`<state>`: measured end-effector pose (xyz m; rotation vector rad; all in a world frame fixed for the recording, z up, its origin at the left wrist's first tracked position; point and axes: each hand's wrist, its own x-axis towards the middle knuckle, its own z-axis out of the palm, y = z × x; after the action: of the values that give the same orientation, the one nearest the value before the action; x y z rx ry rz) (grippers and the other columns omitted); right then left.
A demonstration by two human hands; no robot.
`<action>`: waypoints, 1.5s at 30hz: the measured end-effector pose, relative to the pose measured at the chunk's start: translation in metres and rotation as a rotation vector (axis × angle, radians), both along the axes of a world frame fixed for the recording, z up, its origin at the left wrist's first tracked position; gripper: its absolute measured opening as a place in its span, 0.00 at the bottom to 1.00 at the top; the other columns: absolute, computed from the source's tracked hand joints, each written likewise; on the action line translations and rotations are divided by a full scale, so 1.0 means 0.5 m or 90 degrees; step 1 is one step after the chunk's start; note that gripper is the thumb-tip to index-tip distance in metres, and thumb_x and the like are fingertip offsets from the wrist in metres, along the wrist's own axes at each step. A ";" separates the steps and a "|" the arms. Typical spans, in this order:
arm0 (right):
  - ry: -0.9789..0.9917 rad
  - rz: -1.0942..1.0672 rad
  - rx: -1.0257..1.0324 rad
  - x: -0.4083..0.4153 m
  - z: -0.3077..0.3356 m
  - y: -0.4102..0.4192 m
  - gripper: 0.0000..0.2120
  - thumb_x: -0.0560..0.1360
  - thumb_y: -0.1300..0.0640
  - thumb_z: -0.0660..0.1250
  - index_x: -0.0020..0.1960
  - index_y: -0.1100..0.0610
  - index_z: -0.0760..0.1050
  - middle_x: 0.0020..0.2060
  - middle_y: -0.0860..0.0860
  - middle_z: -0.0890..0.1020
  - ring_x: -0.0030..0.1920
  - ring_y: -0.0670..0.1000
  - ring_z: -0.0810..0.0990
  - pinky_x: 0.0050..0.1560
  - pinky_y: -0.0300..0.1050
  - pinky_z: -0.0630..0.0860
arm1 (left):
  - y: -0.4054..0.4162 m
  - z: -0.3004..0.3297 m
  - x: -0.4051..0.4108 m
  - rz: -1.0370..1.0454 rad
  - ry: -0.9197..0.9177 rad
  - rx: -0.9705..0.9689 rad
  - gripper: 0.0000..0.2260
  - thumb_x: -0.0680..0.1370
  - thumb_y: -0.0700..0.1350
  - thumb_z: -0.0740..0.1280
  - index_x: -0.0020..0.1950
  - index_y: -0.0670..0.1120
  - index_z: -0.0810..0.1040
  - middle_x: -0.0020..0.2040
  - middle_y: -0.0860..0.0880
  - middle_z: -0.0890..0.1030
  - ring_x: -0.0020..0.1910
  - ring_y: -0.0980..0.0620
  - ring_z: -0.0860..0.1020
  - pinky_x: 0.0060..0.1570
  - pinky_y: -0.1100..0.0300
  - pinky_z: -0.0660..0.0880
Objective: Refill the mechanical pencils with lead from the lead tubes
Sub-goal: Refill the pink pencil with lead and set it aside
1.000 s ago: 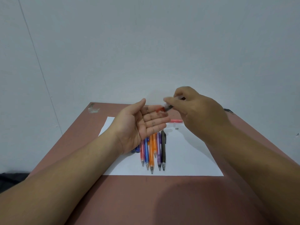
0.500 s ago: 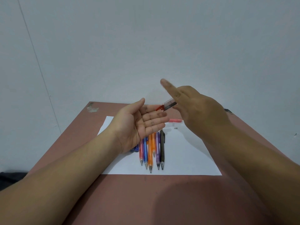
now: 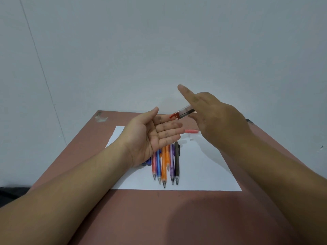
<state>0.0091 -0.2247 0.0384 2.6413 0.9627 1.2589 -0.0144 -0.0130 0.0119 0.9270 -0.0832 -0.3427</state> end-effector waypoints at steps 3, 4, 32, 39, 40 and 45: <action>-0.017 0.037 -0.095 -0.008 -0.002 0.001 0.35 0.68 0.70 0.75 0.72 0.53 0.75 0.53 0.54 0.79 0.32 0.53 0.74 0.28 0.41 0.64 | 0.001 -0.003 0.001 -0.011 -0.008 0.004 0.24 0.85 0.53 0.56 0.67 0.34 0.75 0.60 0.33 0.81 0.60 0.34 0.81 0.62 0.44 0.76; -0.006 0.041 -0.093 -0.009 -0.002 0.002 0.36 0.68 0.71 0.74 0.73 0.52 0.73 0.53 0.54 0.79 0.32 0.53 0.73 0.28 0.41 0.65 | 0.002 -0.003 0.001 -0.011 -0.007 0.003 0.24 0.85 0.53 0.56 0.67 0.34 0.75 0.60 0.33 0.81 0.60 0.34 0.81 0.62 0.43 0.76; 0.013 -0.012 0.015 -0.002 -0.012 0.005 0.43 0.77 0.62 0.73 0.82 0.46 0.52 0.46 0.49 0.75 0.27 0.50 0.67 0.22 0.47 0.72 | -0.001 0.000 -0.003 -0.006 -0.001 0.008 0.24 0.85 0.53 0.57 0.66 0.33 0.75 0.59 0.32 0.82 0.59 0.34 0.81 0.61 0.43 0.77; 0.038 0.010 -0.025 0.006 -0.005 -0.002 0.42 0.74 0.66 0.73 0.81 0.46 0.59 0.51 0.50 0.78 0.30 0.51 0.72 0.23 0.45 0.73 | 0.000 -0.001 -0.001 -0.010 -0.005 0.012 0.24 0.85 0.53 0.56 0.66 0.34 0.76 0.60 0.32 0.81 0.59 0.34 0.81 0.62 0.43 0.76; 0.040 -0.003 -0.016 0.005 -0.004 -0.001 0.45 0.75 0.65 0.73 0.82 0.45 0.53 0.50 0.50 0.78 0.28 0.51 0.71 0.23 0.46 0.74 | 0.000 -0.002 -0.001 -0.009 -0.002 0.012 0.24 0.85 0.54 0.56 0.66 0.34 0.76 0.59 0.32 0.82 0.59 0.33 0.81 0.62 0.43 0.76; 0.010 -0.002 -0.012 0.005 -0.009 -0.002 0.45 0.76 0.63 0.73 0.83 0.45 0.51 0.48 0.49 0.77 0.27 0.51 0.68 0.21 0.48 0.73 | -0.001 -0.001 0.000 -0.012 0.001 0.010 0.24 0.85 0.54 0.56 0.66 0.34 0.75 0.59 0.32 0.82 0.59 0.33 0.81 0.61 0.43 0.76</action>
<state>0.0116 -0.2257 0.0340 2.6412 0.9681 1.2243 -0.0146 -0.0134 0.0113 0.9419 -0.0882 -0.3610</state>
